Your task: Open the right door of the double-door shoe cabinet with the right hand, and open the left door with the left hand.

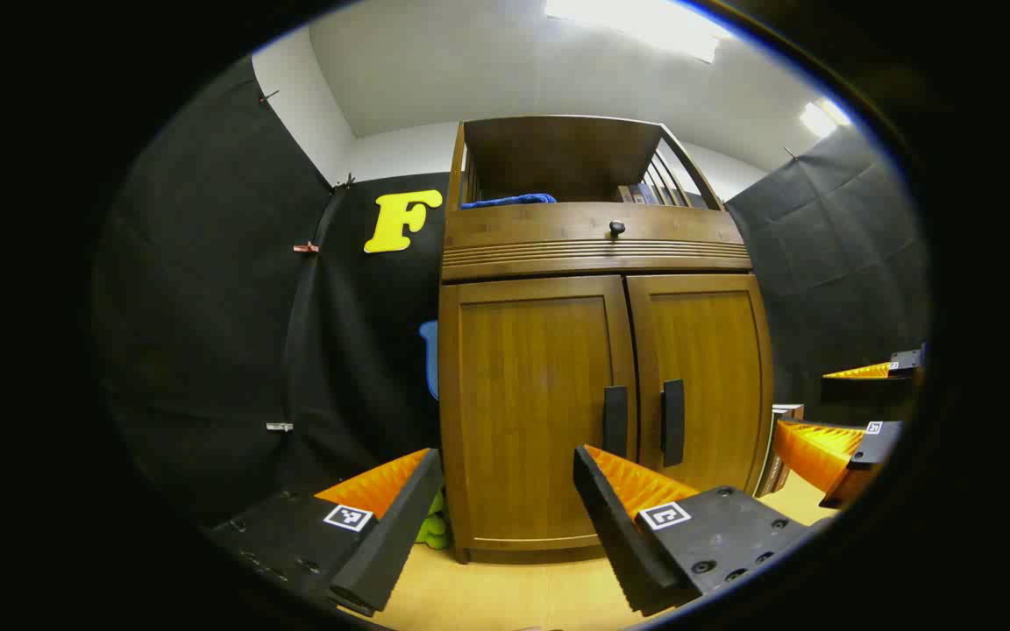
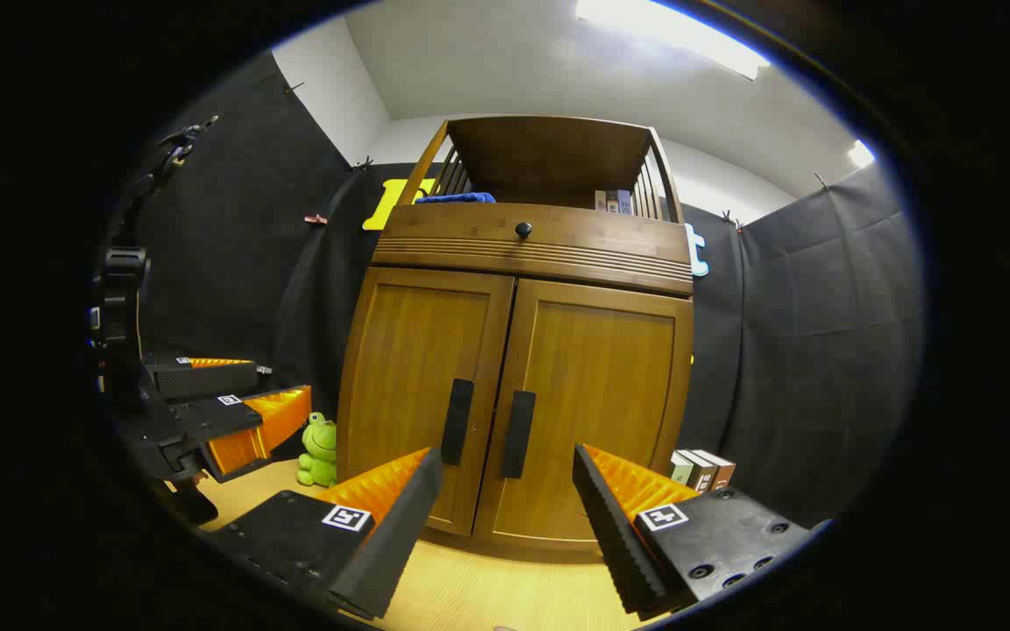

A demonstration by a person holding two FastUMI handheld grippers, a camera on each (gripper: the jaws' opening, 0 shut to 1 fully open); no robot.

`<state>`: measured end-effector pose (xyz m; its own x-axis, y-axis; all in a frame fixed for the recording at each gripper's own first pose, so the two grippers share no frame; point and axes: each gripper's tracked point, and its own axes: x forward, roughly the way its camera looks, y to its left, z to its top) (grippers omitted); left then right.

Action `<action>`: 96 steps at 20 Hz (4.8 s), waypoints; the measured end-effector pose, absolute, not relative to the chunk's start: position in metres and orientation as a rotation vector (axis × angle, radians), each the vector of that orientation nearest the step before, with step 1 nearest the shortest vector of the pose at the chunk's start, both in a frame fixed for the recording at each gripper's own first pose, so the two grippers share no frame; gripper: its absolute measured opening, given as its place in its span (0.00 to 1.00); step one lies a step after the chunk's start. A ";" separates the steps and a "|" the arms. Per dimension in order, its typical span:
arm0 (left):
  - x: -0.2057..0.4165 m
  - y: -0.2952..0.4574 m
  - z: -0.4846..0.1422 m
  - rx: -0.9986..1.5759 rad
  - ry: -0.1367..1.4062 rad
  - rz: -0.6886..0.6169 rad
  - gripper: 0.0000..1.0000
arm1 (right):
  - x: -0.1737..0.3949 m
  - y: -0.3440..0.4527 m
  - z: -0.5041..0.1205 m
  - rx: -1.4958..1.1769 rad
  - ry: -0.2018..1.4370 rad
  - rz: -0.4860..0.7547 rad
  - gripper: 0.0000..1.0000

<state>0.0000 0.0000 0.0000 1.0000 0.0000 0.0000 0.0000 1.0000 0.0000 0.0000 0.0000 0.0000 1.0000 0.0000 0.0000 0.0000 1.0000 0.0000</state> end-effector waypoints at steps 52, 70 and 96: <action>0.032 0.008 -0.021 -0.065 0.063 -0.110 0.94 | 0.129 0.005 -0.044 0.060 0.086 -0.036 0.92; 0.032 0.012 -0.030 -0.068 0.063 -0.130 0.95 | 0.231 -0.012 -0.100 0.090 0.186 -0.119 0.37; 0.010 -0.003 -0.024 -0.088 0.076 -0.154 0.96 | 0.137 -0.026 -0.089 0.078 0.213 -0.025 0.21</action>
<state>0.0098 -0.0029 -0.0242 0.9854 -0.1561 -0.0683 0.1495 0.9844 -0.0932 0.1375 -0.0261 -0.0890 0.9770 -0.0162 -0.2125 0.0328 0.9966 0.0751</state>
